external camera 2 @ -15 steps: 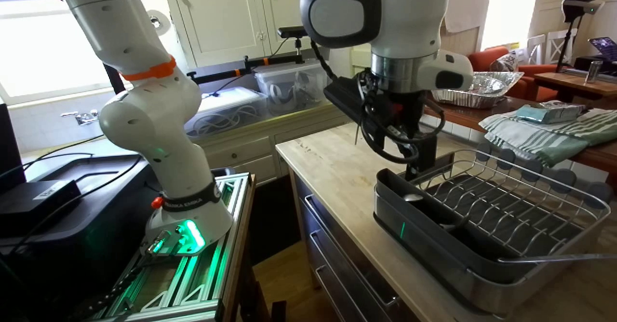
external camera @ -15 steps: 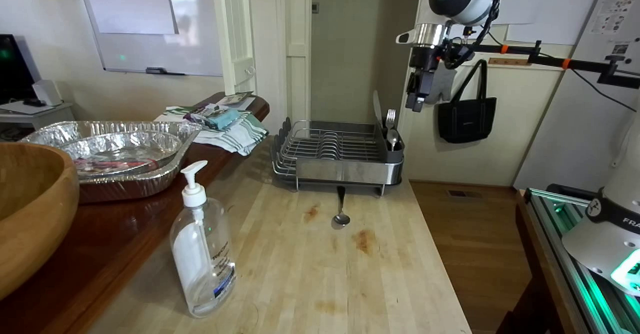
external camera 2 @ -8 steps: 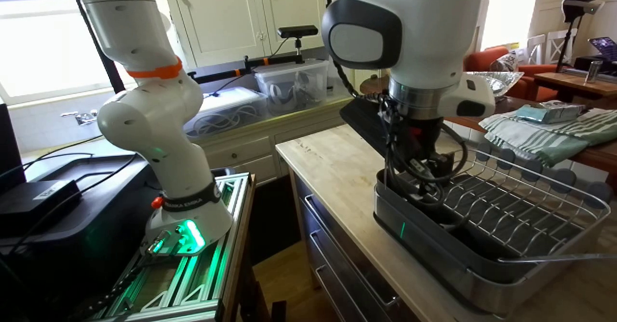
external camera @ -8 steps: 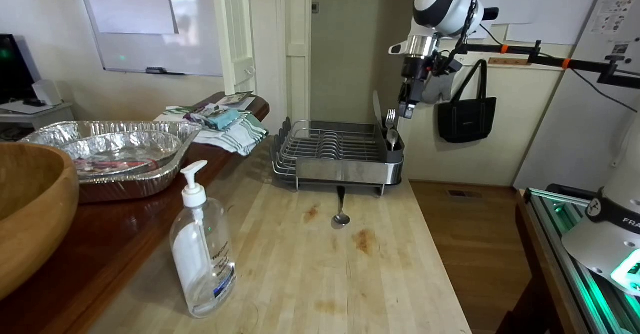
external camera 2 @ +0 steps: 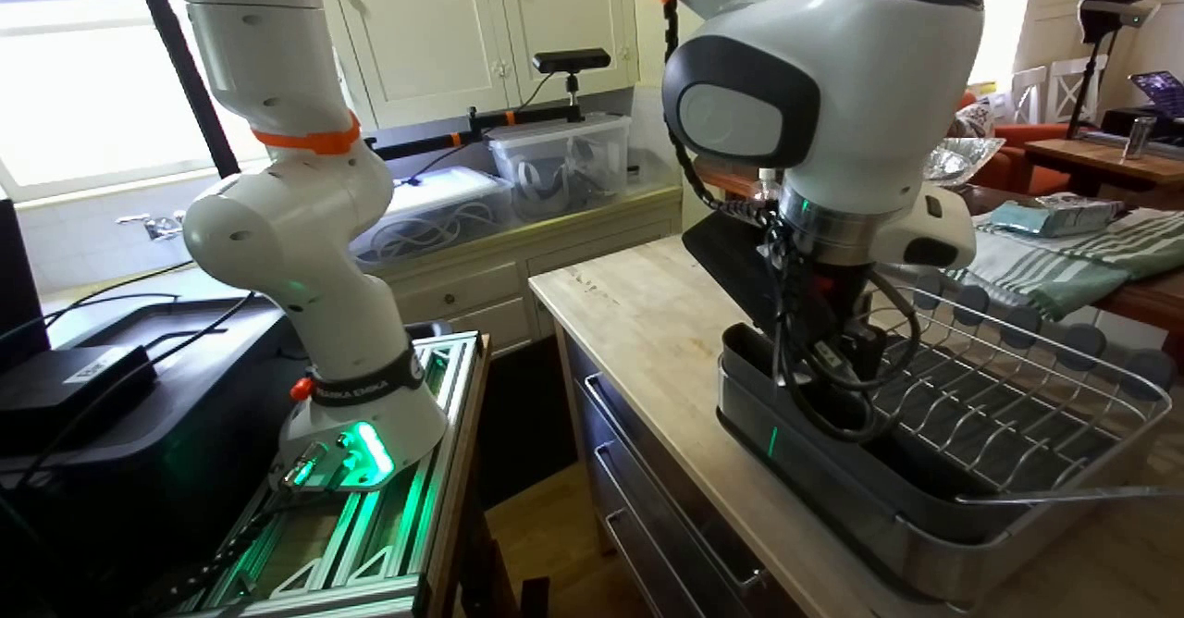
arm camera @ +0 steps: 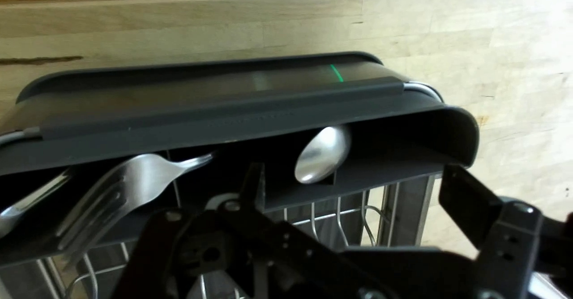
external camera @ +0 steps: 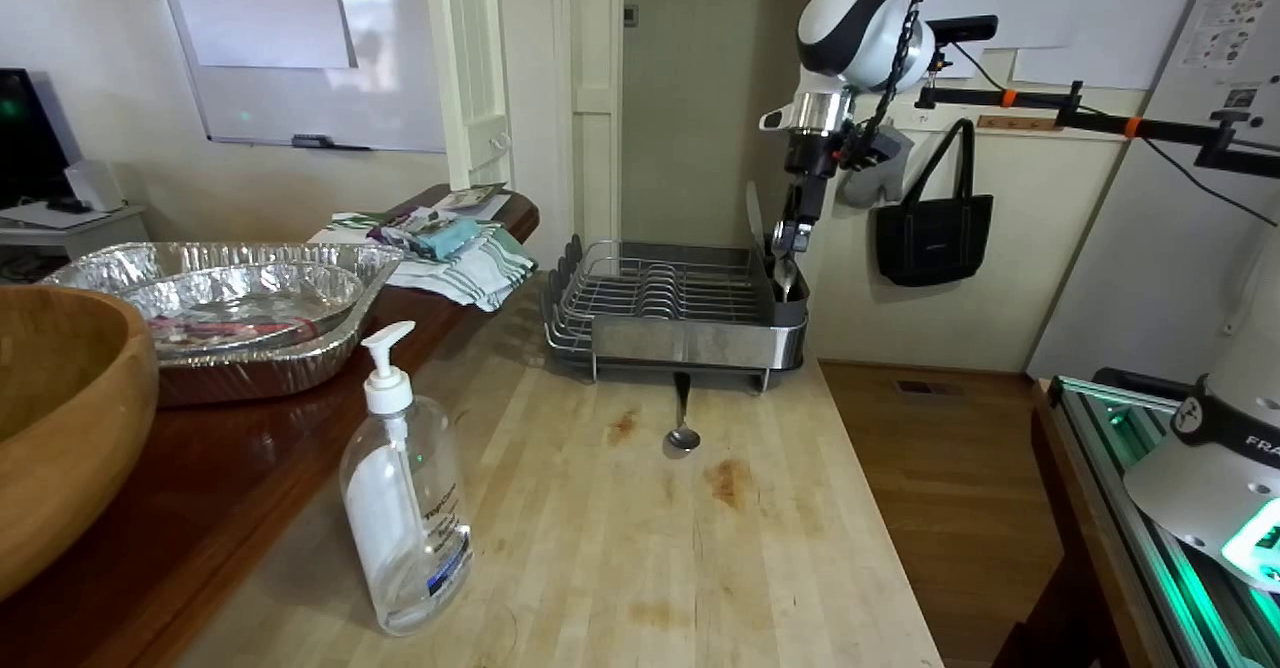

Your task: Remove the spoon from the dish rack

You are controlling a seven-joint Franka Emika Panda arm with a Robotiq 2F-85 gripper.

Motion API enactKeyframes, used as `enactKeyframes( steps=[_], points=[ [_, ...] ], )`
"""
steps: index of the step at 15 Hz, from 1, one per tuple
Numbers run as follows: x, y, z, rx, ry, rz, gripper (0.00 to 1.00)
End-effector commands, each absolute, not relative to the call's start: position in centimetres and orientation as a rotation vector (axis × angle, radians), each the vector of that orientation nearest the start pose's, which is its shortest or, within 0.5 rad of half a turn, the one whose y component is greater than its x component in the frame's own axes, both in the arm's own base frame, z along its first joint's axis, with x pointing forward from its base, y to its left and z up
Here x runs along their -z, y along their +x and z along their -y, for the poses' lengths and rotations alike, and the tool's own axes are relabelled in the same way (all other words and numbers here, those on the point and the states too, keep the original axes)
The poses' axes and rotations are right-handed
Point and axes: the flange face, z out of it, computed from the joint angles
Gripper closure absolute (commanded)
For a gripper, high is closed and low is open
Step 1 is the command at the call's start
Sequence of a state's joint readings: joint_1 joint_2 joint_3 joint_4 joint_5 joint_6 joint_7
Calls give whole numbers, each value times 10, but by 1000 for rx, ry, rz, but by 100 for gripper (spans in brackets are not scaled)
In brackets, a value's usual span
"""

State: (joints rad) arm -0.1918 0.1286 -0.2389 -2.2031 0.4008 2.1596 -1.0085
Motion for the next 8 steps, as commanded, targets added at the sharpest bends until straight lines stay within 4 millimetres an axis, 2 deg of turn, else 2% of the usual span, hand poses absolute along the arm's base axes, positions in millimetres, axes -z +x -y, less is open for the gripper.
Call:
enactKeyframes(
  steps=[1, 8],
  points=[
    [-306, 498, 202, 60, -2731, 457, 0],
    [-301, 508, 192, 1, -2725, 460, 0]
  ],
)
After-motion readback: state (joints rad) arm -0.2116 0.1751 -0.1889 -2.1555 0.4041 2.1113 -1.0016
